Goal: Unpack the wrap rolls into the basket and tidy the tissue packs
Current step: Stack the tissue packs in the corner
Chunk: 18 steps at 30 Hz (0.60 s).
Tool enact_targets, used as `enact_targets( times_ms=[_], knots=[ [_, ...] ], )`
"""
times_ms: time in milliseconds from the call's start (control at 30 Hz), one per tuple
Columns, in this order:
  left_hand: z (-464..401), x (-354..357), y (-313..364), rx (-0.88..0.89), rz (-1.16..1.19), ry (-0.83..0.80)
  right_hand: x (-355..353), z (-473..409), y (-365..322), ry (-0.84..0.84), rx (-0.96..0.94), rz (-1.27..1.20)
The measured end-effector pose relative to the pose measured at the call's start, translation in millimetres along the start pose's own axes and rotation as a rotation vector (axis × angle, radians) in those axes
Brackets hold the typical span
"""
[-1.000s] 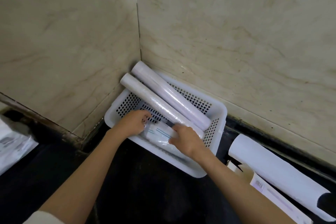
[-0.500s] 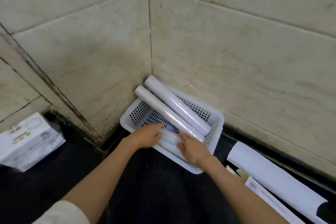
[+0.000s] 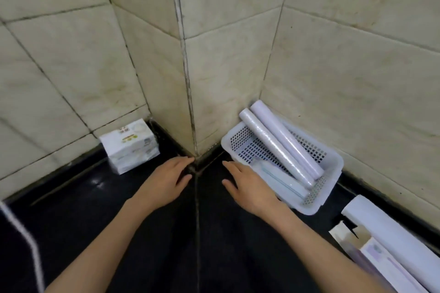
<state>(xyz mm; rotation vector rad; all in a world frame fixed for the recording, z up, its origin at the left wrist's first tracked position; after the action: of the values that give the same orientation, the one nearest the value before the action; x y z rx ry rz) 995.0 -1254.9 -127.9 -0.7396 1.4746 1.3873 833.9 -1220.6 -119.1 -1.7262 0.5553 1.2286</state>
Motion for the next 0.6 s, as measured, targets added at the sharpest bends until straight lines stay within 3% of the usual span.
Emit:
enact_targets(
  times_ms=[200, 333, 433, 600],
  knots=[
    [-16.9, -23.6, -134.3, -0.313, -0.131, 0.032, 84.2, -77.4, -40.1, -0.235, -0.002, -0.113],
    [-57.0, -48.2, -199.7, -0.420, -0.175, 0.040, 123.7, -136.5, -39.8, -0.286, 0.106, -0.219],
    [-85.8, -50.0, -220.1, -0.401, -0.144, 0.009, 147.5, -170.2, -28.1, -0.226, 0.271, -0.400],
    [-117.5, -32.1, -237.5, -0.380, -0.169, -0.081, 187.1, -205.3, -4.9, 0.019, 0.660, -0.784]
  ],
)
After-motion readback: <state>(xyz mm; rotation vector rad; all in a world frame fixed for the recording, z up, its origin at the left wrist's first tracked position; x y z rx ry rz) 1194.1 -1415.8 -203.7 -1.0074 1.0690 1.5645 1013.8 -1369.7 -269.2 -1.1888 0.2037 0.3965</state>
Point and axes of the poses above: each hand's wrist, its own z-axis away from the middle knuckle, its own x-axis out of the palm, y = z × x, the point moved 8 cm from there along -z, towards the middle knuckle, and after that the axes turned 15 degrees about -x, right-handed, at the moved point
